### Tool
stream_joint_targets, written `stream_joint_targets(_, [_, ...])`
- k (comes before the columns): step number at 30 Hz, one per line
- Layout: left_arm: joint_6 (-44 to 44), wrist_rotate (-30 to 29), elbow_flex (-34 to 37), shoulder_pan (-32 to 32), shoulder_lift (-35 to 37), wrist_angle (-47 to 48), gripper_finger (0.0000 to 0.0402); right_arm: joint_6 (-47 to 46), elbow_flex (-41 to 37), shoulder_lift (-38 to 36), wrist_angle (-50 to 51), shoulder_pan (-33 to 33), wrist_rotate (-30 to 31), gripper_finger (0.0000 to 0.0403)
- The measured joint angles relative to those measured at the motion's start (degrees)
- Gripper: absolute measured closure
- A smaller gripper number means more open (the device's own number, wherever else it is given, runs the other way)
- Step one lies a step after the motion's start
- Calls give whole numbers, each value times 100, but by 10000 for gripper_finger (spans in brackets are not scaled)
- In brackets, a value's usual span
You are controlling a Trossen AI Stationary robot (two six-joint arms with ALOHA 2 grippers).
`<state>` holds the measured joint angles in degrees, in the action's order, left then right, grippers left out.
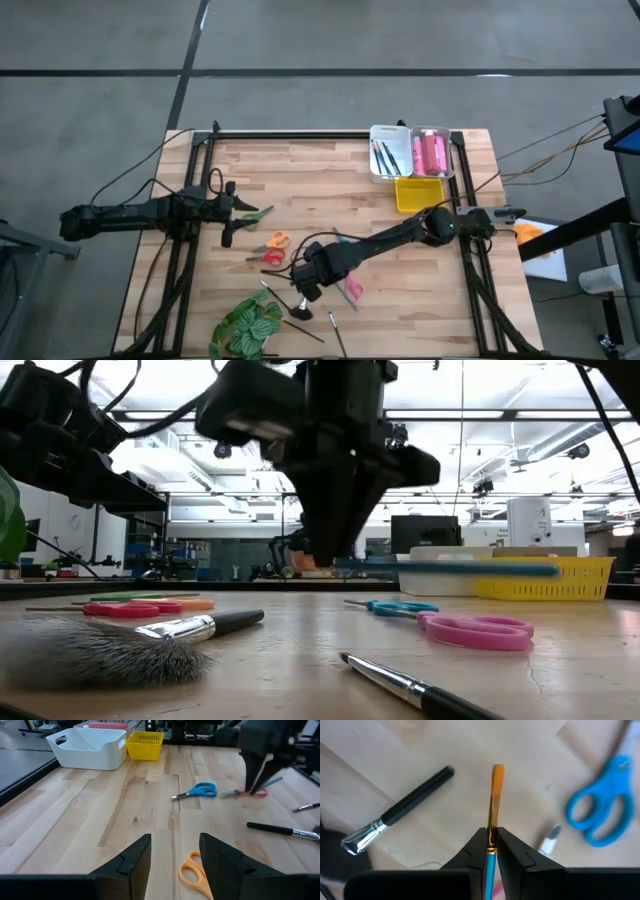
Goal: Pick & Place Paint Supplies
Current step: Put the blue paint brush into the white bin
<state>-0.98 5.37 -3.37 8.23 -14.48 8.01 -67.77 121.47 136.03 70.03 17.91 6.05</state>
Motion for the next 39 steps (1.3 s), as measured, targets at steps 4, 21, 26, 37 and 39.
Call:
stream_joint_targets(4, [-1,-2,2,0,0,0,232,275,2,-272,177,-129,243,376])
stream_joint_targets(21, [0,-2,0,-2,2,0,232,2917,-346,-1908,485,-1251,1565,376])
stream_joint_targets(26, [0,-2,2,-2,1,-1,232,3945,-742,-2532,345,-1795,1846,376])
stream_joint_targets(37, [0,-2,0,0,2,-2,232,5003,-3027,-4404,-1135,-3208,1393,375])
stream_joint_targets(39, [0,-2,2,-1,0,-2,232,4996,-3498,-4719,-1574,-3507,1218,375])
